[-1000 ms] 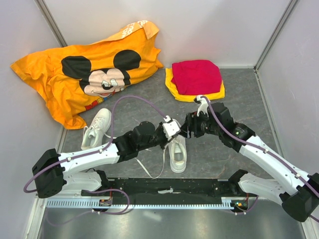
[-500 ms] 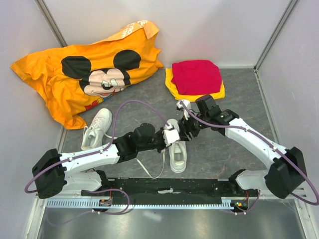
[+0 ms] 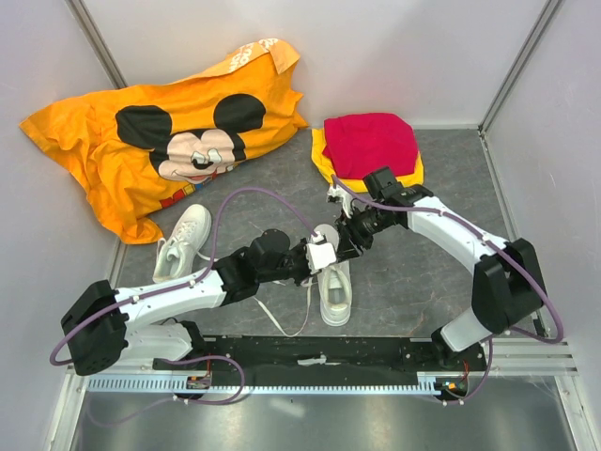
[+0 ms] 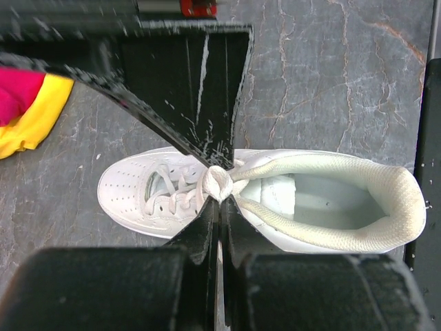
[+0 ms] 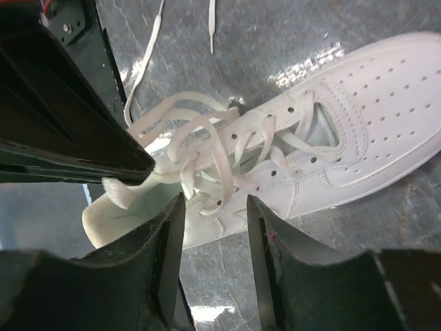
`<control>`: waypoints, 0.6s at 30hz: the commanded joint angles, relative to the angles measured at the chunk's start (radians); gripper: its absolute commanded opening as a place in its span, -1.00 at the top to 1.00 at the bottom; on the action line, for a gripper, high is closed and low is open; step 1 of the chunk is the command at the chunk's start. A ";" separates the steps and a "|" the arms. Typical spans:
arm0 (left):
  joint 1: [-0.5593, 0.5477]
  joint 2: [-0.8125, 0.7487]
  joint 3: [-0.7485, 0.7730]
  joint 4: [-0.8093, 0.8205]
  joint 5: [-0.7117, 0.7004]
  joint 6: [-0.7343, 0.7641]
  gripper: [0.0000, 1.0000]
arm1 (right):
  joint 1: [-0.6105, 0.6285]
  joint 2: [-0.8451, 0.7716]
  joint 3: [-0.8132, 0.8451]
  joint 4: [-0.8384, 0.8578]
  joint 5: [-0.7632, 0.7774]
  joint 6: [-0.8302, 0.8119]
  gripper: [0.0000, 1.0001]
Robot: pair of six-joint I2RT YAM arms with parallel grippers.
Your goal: Tie the shoes
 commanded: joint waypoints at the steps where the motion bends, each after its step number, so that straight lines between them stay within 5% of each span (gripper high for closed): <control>1: 0.005 0.003 -0.001 0.048 0.027 0.035 0.97 | 0.002 0.041 0.034 -0.023 -0.049 -0.054 0.04; 15: 0.006 0.020 0.012 0.024 0.030 0.032 0.97 | 0.004 0.093 0.050 0.063 -0.003 0.018 0.10; 17: 0.008 0.021 0.019 0.011 0.033 0.029 0.97 | 0.008 0.092 0.050 0.073 0.001 0.024 0.23; 18: 0.008 0.026 0.021 0.002 0.033 0.027 0.97 | 0.007 0.092 0.053 0.072 0.001 0.031 0.50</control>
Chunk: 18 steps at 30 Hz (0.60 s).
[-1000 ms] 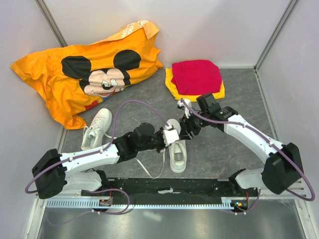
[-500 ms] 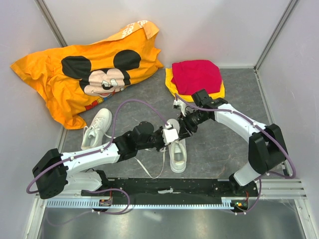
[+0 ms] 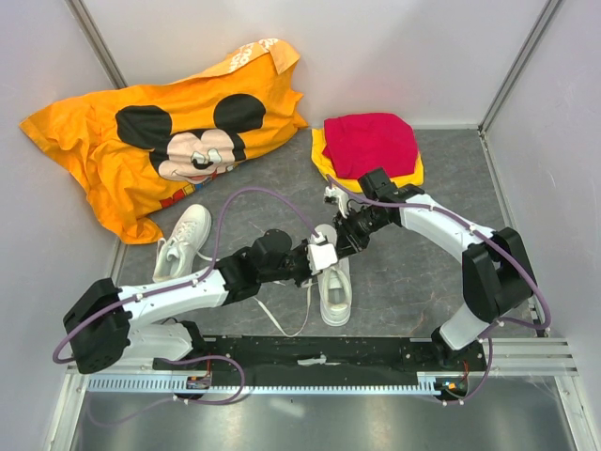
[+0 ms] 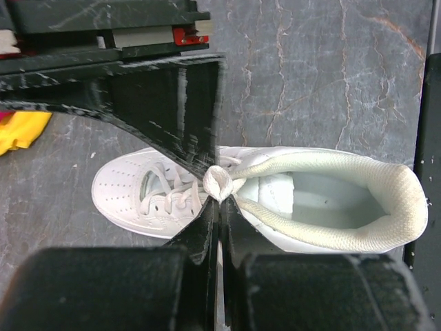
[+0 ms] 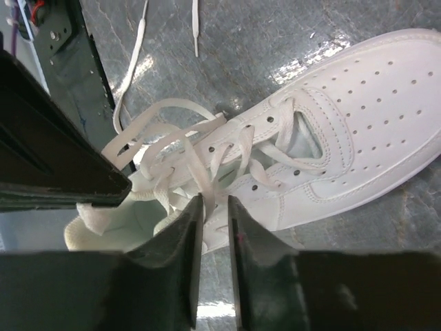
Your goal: Tie the shoes
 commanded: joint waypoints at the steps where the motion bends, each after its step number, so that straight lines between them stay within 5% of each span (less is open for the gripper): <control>1: 0.006 0.013 0.032 -0.007 0.025 0.021 0.97 | 0.005 0.000 0.051 0.040 0.000 0.017 0.69; 2: 0.007 0.013 0.036 -0.017 0.024 0.020 0.97 | 0.007 -0.011 0.049 0.038 0.000 0.020 0.98; 18: 0.024 0.099 0.157 -0.205 0.045 -0.114 0.97 | -0.038 -0.191 -0.066 0.086 -0.027 0.122 1.00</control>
